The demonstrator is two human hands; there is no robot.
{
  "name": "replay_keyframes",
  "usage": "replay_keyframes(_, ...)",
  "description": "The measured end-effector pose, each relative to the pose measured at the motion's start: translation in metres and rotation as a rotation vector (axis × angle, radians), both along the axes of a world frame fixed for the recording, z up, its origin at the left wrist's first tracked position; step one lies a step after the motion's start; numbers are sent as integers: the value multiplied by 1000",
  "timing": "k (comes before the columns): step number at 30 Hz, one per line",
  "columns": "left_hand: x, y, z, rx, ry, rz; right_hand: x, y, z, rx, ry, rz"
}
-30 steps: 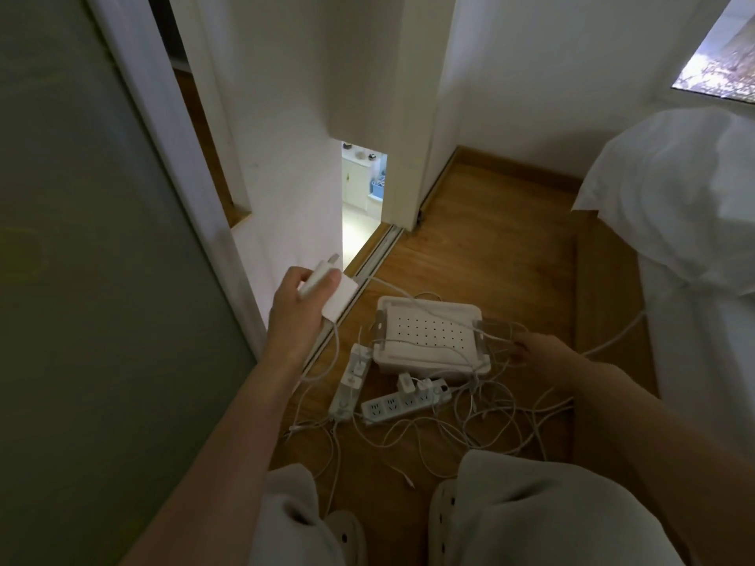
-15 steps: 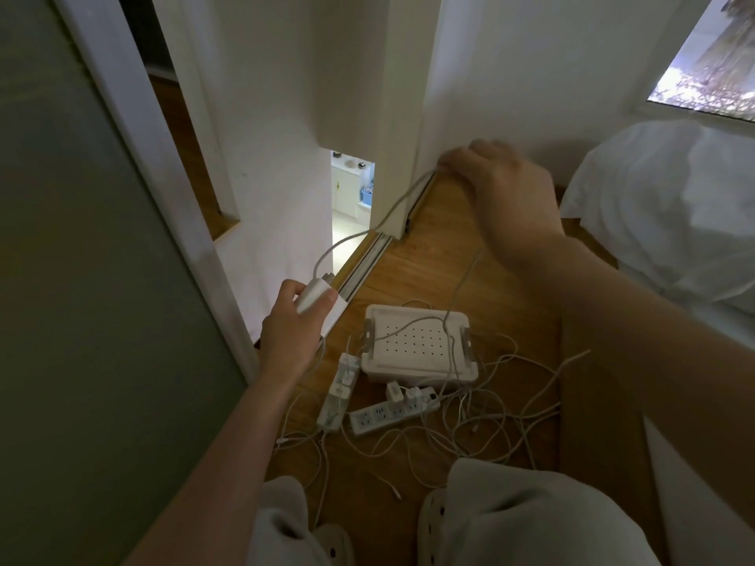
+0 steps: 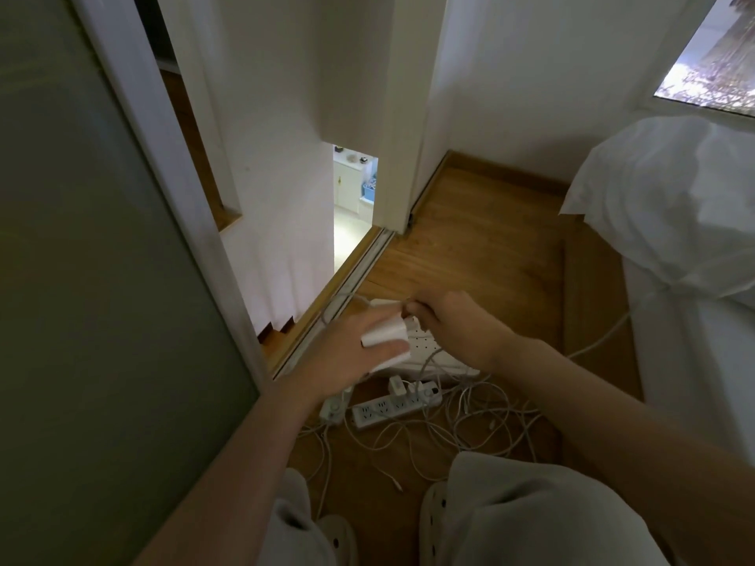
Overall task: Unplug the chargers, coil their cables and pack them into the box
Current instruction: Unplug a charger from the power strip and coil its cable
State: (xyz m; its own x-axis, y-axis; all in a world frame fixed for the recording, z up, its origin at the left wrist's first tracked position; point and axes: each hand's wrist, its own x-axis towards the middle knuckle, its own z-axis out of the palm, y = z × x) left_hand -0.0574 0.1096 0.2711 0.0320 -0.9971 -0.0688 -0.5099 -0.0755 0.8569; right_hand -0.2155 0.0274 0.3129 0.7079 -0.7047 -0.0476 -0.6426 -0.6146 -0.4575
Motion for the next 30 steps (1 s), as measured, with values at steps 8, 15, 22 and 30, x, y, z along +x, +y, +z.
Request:
replay_keyframes(8, 7, -4, 0, -43, -215, 116, -21, -11, -24, 190, -94, -76)
replay_keyframes(15, 38, -9, -5, -157, -2, 518, -81, -35, -71, 340, 185, -289)
replay_keyframes(22, 30, -15, -10, -127, -43, 519, -64, -52, 15, -97, 74, -350)
replay_keyframes(30, 10, -21, -9, -102, -77, 447, -41, -62, 143, -880, -79, -165)
